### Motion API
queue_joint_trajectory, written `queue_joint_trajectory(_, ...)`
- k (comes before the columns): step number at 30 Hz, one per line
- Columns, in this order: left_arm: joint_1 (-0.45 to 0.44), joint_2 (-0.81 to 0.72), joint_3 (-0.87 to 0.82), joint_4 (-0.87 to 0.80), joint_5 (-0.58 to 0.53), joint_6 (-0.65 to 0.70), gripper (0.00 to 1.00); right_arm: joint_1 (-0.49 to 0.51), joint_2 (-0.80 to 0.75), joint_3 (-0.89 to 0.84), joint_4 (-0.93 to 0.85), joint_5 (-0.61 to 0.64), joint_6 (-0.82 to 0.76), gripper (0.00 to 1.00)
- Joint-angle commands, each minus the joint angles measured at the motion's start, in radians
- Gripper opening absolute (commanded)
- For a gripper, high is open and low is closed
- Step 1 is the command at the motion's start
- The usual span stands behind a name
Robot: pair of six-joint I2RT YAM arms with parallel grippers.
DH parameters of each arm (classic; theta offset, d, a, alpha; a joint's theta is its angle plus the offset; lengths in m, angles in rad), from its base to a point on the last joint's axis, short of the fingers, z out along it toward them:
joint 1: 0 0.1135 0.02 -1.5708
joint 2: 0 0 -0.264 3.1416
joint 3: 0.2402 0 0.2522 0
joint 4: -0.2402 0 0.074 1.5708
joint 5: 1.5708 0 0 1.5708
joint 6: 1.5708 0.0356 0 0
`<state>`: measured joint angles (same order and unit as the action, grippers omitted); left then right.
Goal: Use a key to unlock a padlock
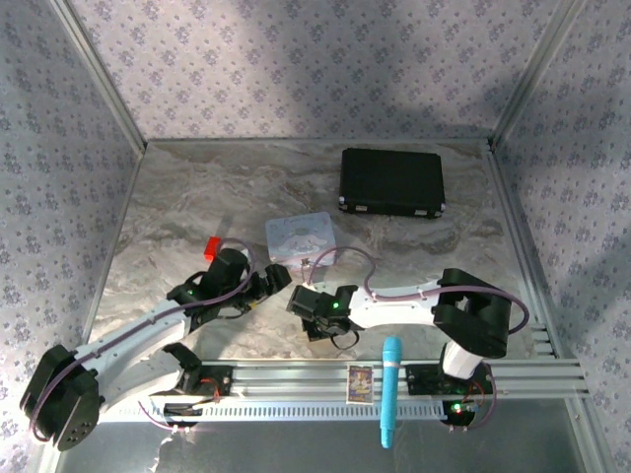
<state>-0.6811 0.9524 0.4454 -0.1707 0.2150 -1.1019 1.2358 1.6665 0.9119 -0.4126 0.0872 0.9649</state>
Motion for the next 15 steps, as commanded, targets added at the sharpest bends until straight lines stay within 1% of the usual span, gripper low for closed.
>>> queue_joint_trajectory(1,-0.007,0.005,-0.014,0.034,-0.017,-0.010,1.00,0.002,0.034,-0.003,-0.023,0.001,0.021,0.14)
queue_joint_trajectory(2,-0.007,0.006,-0.017,0.039,-0.018,-0.014,1.00,-0.001,0.029,-0.007,-0.003,-0.005,0.005,0.13)
queue_joint_trajectory(3,-0.007,0.009,-0.020,0.045,-0.019,-0.017,1.00,-0.002,0.022,-0.012,0.017,-0.010,-0.010,0.09)
queue_joint_trajectory(6,-0.007,0.015,-0.033,0.072,-0.020,-0.034,1.00,-0.014,-0.006,-0.026,0.043,-0.020,-0.053,0.05)
queue_joint_trajectory(8,-0.008,0.022,-0.052,0.130,-0.023,-0.107,0.99,-0.032,-0.035,-0.048,0.050,-0.034,-0.071,0.00)
queue_joint_trajectory(9,-0.008,0.029,-0.074,0.199,-0.017,-0.155,0.95,-0.044,-0.060,-0.068,0.065,-0.049,-0.085,0.00)
queue_joint_trajectory(11,-0.015,0.056,-0.104,0.329,-0.005,-0.229,0.93,-0.069,-0.109,-0.109,0.093,-0.084,-0.124,0.00)
queue_joint_trajectory(15,-0.055,0.109,-0.072,0.364,-0.012,-0.260,0.90,-0.123,-0.187,-0.139,0.108,-0.154,-0.241,0.00)
